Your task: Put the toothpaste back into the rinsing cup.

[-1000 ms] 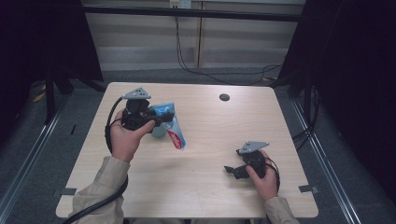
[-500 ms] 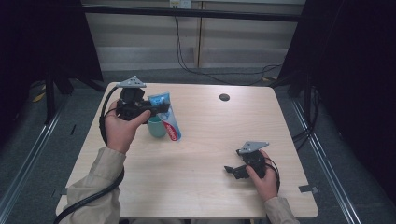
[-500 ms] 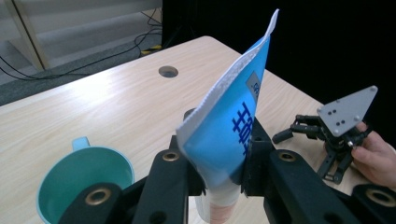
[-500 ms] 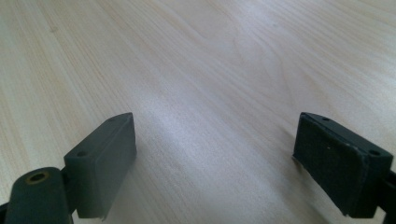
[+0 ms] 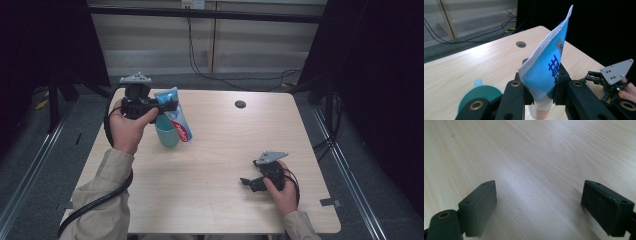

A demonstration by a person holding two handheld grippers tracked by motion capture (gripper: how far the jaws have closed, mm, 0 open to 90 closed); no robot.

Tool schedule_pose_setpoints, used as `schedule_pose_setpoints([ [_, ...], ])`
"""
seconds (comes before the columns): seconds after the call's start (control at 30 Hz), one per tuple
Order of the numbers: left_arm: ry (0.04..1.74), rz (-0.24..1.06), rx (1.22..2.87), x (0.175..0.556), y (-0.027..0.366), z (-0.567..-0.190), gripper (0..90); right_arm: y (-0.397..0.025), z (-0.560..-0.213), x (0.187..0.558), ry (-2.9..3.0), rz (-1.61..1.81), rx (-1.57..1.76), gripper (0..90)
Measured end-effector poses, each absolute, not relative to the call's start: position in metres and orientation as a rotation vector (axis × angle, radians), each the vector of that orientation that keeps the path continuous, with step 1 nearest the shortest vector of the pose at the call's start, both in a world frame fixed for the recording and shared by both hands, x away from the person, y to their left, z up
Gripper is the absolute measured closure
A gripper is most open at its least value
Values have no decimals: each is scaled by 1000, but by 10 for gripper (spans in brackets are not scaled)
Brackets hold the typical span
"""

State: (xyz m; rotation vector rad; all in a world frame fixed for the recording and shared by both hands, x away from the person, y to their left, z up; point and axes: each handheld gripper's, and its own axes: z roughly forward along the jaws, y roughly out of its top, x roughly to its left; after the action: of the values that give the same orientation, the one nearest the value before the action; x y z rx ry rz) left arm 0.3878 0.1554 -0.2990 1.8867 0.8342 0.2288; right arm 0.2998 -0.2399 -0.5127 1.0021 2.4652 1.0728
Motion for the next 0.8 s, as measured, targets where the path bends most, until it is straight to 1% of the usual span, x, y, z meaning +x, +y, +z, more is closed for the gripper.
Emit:
schedule_pose_setpoints([
  [0.8, 914, 272, 1832, 409, 167, -287, 756, -240, -513, 300, 2465, 1073, 1003, 124],
])
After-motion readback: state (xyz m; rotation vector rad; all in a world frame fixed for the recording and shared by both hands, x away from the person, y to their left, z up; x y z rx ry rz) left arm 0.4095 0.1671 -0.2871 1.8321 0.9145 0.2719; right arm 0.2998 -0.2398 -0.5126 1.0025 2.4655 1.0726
